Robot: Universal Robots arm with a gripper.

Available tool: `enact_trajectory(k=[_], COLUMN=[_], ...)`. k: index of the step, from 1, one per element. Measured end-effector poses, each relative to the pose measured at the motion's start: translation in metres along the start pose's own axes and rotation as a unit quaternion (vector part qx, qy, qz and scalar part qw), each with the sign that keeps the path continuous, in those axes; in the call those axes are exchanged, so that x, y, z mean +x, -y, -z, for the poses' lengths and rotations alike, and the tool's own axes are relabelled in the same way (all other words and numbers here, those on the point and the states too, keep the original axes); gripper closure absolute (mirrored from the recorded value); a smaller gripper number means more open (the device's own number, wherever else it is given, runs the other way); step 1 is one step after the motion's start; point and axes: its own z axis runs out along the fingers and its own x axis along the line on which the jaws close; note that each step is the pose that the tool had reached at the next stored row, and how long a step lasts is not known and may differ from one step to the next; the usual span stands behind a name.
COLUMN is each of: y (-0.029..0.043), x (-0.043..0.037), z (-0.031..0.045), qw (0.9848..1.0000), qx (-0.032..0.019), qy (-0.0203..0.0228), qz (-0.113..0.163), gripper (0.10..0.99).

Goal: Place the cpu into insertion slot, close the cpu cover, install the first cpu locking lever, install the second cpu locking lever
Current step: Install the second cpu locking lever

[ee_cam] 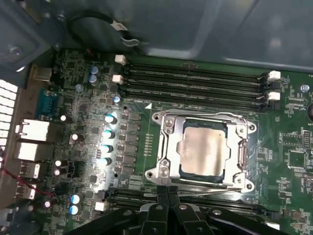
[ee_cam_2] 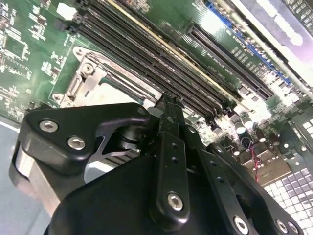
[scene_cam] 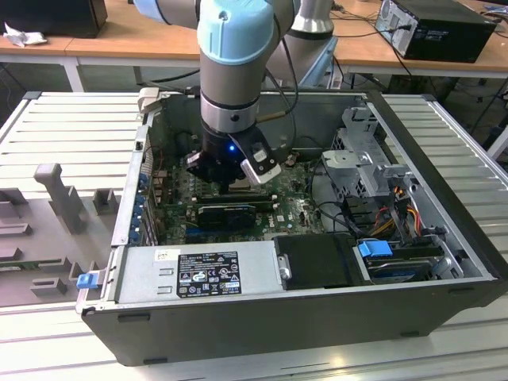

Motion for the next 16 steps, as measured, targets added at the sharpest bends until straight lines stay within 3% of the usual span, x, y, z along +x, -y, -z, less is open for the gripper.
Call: enact_trajectory(k=[3, 6, 11, 16], y=[0.0024, 0.0031, 0.0037, 0.0042], x=[0.0048, 0.005, 0.0079, 0.0088], z=[-0.0048, -0.0085, -0.0143, -0.0178], qw=[0.9999, 0.9999, 0.9996, 0.9993], qx=[-0.0107, -0.014, -0.028, -0.037], qy=[0.0011, 0.001, 0.0025, 0.0034], qz=[0.0, 0.0, 0.001, 0.001], gripper=[0.98, 0.98, 0.98, 0.98])
